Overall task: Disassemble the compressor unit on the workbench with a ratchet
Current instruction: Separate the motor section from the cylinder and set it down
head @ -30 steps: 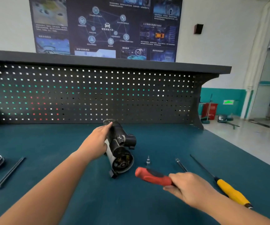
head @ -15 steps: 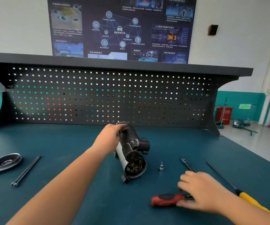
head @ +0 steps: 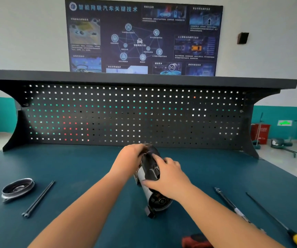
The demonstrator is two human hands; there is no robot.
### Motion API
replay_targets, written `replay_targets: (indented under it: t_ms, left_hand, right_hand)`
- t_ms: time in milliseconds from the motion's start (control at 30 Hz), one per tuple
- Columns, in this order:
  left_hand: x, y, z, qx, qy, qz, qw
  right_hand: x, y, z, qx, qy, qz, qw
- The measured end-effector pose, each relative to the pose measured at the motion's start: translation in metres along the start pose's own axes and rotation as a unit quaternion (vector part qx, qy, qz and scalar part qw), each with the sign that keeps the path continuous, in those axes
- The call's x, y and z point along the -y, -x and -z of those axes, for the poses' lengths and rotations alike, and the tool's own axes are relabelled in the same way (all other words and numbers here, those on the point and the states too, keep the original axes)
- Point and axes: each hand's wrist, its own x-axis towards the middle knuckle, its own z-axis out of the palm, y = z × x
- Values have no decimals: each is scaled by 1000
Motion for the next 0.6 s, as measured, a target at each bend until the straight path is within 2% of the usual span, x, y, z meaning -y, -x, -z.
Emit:
replay_targets:
  t_ms: [167,400,600]
  left_hand:
    - [5,2,1,1,40,12,999]
    - [3,-6,-5,30,-74,-29,996]
    - [5,-3,-9,-5,-60,-40,997]
  right_hand:
    - [0,-1,1,1,-18,-6,1000]
    - [3,0,6,5,-29,-19,999]
    - [5,2,8,10,-47,-32,998]
